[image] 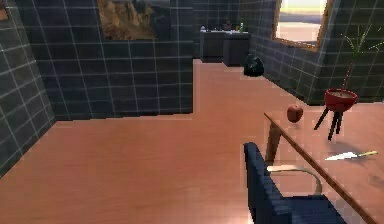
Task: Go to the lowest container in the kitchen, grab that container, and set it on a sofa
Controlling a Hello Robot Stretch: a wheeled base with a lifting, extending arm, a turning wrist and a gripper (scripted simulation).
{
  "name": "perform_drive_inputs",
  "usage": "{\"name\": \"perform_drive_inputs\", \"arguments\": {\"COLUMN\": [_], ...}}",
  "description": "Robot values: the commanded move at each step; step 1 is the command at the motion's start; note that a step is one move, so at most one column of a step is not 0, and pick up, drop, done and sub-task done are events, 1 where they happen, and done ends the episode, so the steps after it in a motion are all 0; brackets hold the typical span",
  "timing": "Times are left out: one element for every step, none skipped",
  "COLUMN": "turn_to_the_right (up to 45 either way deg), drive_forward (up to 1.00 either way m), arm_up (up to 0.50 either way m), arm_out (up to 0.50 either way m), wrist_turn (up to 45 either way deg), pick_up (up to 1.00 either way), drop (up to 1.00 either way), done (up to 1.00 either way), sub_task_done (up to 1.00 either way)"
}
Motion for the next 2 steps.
{"name": "perform_drive_inputs", "arguments": {"turn_to_the_right": [-12.0,45.0], "drive_forward": [0.00,0.00], "arm_up": [0.00,0.00], "arm_out": [0.00,0.00], "wrist_turn": [0.0,0.0], "pick_up": [0.00,0.00], "drop": [0.00,0.00], "done": [0.00,0.00], "sub_task_done": [0.00,0.00]}}
